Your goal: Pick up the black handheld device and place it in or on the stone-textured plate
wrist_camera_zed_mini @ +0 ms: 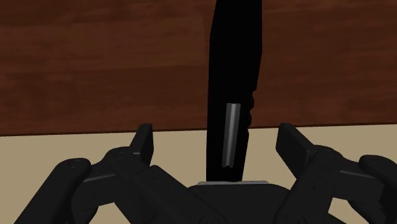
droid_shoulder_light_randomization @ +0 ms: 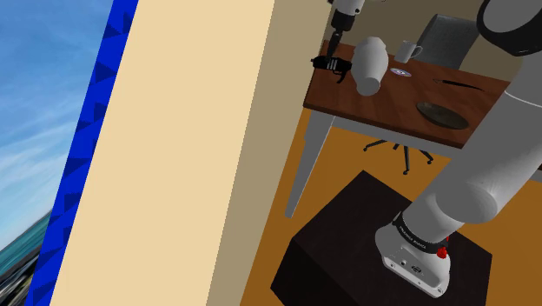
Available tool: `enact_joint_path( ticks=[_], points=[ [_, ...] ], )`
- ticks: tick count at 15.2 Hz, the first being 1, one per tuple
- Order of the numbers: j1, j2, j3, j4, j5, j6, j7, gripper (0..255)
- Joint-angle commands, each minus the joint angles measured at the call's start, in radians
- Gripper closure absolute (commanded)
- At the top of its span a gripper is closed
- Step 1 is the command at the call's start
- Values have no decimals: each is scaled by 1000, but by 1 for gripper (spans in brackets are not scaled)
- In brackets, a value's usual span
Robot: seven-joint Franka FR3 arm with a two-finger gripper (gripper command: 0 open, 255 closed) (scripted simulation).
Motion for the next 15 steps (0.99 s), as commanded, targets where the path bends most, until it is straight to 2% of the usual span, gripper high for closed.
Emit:
enact_joint_path(
  ticks=[1, 3, 4, 13, 15],
  points=[
    [7, 21, 7, -7, 0, -4, 3, 0],
    [8, 21, 6, -7, 0, -4, 3, 0],
    [9, 18, 7, -7, -1, -6, 4, 255],
    [9, 21, 6, -7, 0, -4, 2, 255],
    [9, 20, 5, 20, 0, -31, 3, 255]
  ],
)
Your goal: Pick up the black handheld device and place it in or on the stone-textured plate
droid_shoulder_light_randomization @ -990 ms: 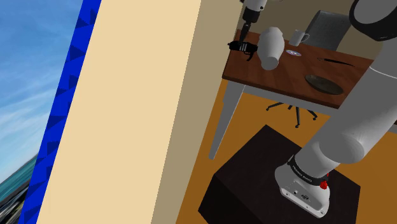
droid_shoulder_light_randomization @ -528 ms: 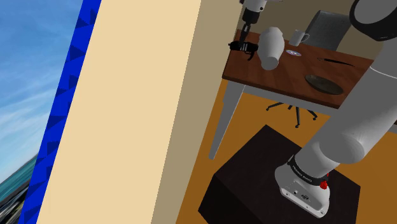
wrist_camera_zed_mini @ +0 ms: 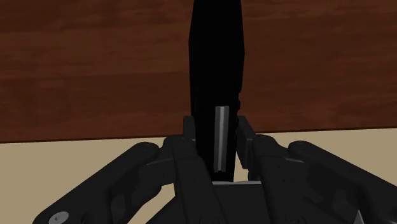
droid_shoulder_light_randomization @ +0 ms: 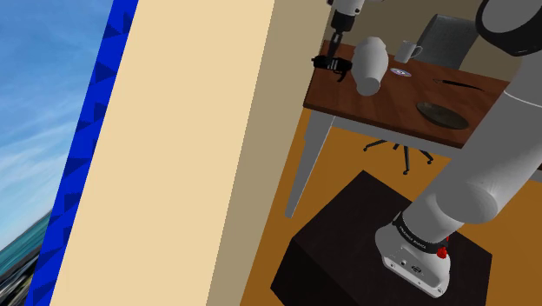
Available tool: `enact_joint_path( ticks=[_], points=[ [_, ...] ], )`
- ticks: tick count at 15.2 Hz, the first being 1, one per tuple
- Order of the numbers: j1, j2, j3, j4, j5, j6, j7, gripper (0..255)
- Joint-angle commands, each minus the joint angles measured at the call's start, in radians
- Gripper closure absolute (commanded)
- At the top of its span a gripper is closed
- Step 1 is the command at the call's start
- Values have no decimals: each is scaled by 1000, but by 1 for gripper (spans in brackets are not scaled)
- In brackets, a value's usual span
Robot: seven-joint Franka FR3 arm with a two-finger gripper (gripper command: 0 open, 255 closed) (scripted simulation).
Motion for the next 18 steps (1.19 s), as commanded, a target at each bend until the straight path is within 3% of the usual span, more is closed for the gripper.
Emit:
enact_joint_path(
  ticks=[1, 17, 18],
  points=[
    [5, 16, 6, 24, 2, -7, 3, 255],
    [-2, 58, -7, 292, 18, -236, -5, 255],
    [0, 16, -10, 241, 4, -225, -10, 255]
  ],
)
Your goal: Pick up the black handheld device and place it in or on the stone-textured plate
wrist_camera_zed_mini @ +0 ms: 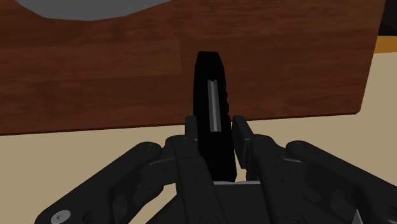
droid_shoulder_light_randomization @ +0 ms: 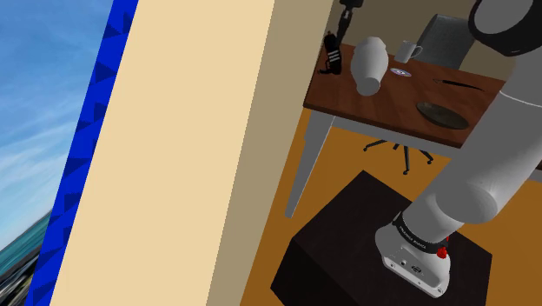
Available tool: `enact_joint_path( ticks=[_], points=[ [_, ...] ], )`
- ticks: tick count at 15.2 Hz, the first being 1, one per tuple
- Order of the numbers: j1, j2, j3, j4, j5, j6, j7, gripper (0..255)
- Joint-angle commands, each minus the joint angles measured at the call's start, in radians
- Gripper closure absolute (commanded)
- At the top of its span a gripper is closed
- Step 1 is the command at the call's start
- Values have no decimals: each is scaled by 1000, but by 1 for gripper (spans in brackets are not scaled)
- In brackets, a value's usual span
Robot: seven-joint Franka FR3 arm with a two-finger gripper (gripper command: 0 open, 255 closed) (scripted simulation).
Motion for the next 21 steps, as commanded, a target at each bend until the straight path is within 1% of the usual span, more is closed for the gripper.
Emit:
enact_joint_path(
  ticks=[1, 5, 10, 15, 21],
  points=[
    [3, -51, -2, -41, -15, 61, -7, 255],
    [-4, -202, -12, -206, -68, 85, -24, 255],
    [-29, -374, -23, -367, -132, 87, -51, 255],
    [-67, -530, -38, -490, -191, 64, -88, 255],
    [-123, -699, -63, -594, -260, 13, -150, 255]
  ],
)
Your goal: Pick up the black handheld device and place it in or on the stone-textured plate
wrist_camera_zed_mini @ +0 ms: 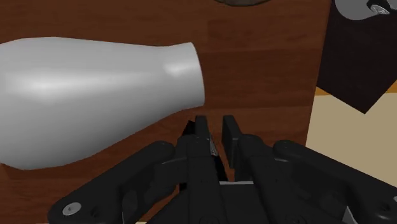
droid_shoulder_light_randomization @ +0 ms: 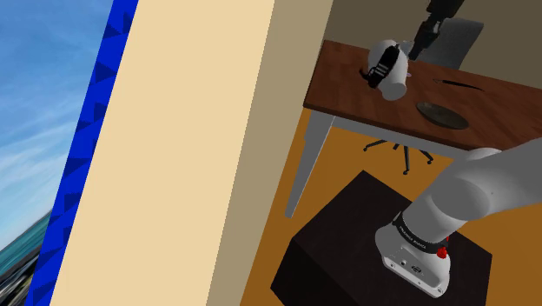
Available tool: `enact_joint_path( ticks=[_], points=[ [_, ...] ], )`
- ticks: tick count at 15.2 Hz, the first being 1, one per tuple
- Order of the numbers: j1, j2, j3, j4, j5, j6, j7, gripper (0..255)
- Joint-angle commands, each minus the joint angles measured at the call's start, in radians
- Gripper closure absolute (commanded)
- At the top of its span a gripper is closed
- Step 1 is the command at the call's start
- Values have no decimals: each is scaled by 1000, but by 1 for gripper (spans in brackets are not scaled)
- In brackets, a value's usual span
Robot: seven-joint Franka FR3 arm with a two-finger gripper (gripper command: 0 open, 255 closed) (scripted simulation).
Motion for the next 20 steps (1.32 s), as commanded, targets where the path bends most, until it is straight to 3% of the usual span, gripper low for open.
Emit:
enact_joint_path(
  ticks=[1, 4, 5, 16, 20],
  points=[
    [-19, -45, -12, -18, -21, -24, -27, 255],
    [-29, -72, -18, -34, -33, -31, -38, 255],
    [-29, -72, -18, -34, -33, -31, -38, 0],
    [3, -130, 179, -356, -106, 490, 232, 0],
    [2, -107, 177, -389, -119, 558, 248, 0]
  ],
)
